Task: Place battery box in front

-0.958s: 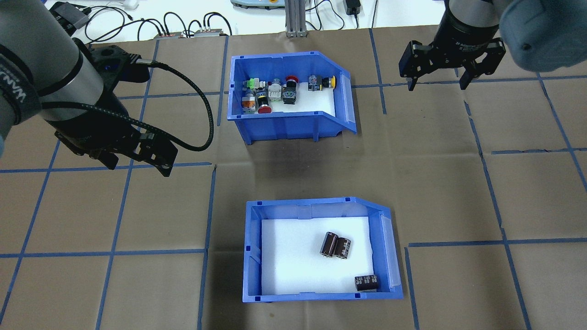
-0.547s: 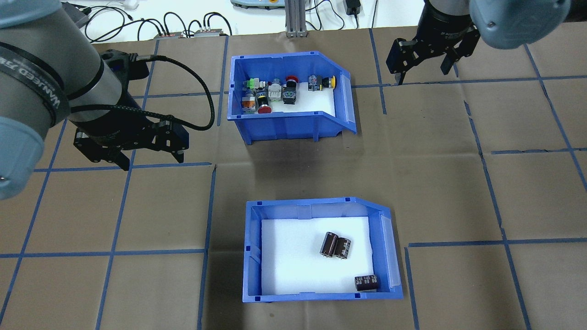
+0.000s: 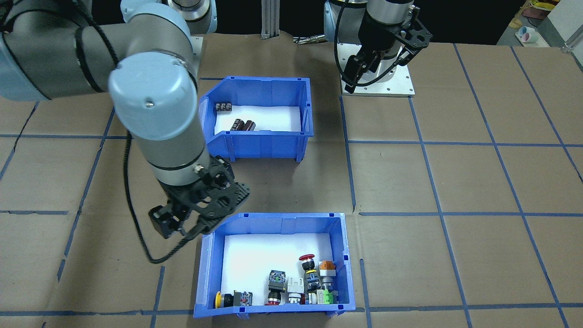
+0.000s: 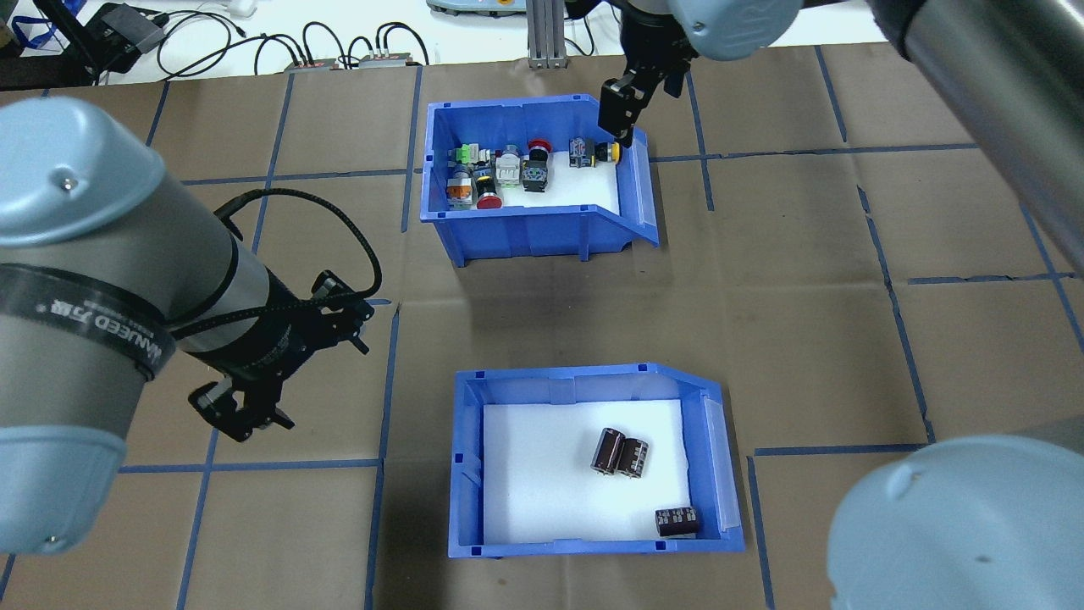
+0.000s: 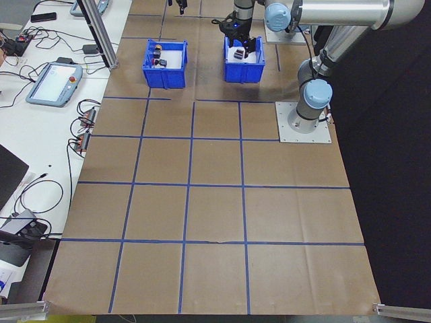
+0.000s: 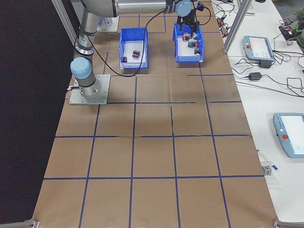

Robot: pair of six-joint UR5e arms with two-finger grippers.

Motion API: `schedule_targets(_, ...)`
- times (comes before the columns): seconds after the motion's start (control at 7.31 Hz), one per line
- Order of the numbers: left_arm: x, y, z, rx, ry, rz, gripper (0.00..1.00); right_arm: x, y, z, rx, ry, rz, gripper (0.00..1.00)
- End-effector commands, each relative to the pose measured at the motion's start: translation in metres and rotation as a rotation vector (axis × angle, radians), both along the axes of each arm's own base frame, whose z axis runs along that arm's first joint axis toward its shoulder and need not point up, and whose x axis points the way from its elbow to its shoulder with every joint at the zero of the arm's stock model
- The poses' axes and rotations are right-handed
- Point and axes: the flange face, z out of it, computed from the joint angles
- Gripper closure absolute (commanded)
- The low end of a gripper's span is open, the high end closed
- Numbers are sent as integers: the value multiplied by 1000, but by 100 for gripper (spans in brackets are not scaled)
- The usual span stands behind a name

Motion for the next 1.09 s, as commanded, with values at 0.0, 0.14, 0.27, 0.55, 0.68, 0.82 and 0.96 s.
schedule_targets(0.0, -41, 42, -22, 65, -1, 267, 4, 70, 9, 1, -21, 11, 332, 0)
schedule_targets(0.14, -63, 63, -40, 80, -17, 303, 3, 96, 19, -3, -16, 14, 444, 0)
schedule_targets(0.27, -78, 77, -54, 72, -14, 350, 2, 120, 30, -13, -3, 18, 502, 0)
schedule_targets(0.55, -111, 108, -96, 125, 63, 440, 2, 149, 38, -48, 39, 19, 626, 0)
schedule_targets(0.68, -125, 112, -105, 109, 78, 492, 2, 159, 38, -69, 67, 29, 666, 0)
schedule_targets(0.82, -142, 114, -115, 102, 77, 538, 2, 167, 41, -89, 96, 36, 671, 0)
schedule_targets(0.96, -161, 111, -129, 85, 83, 571, 2, 173, 43, -110, 126, 44, 680, 0)
